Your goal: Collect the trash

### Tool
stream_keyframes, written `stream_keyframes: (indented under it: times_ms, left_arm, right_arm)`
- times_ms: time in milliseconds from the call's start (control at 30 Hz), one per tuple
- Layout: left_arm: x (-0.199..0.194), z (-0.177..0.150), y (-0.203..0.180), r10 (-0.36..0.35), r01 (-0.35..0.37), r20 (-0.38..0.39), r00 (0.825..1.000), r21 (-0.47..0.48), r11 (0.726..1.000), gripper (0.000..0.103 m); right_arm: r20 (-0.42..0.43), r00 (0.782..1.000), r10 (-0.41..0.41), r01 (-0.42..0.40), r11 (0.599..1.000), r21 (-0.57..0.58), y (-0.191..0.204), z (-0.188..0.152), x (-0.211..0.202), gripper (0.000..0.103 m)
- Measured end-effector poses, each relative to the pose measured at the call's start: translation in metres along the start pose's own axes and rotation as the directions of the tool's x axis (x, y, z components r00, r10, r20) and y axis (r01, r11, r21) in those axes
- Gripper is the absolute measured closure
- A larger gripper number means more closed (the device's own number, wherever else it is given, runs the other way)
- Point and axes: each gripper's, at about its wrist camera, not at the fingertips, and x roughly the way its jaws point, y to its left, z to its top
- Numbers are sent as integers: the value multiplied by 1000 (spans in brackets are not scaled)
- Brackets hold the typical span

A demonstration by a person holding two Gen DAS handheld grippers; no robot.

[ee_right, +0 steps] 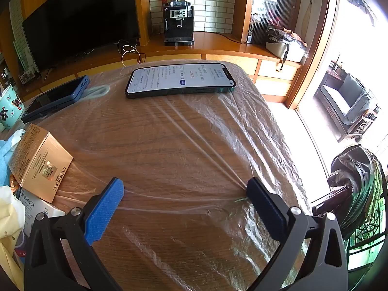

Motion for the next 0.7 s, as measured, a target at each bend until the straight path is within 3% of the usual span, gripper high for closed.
stream_keyframes:
  times_ms: [700]
  left_arm:
    - [-1,0,0,3,-3,13,1000,2,1000,1]
  right_arm:
    - [7,1000,4,-4,1000,3,0,0,0,4]
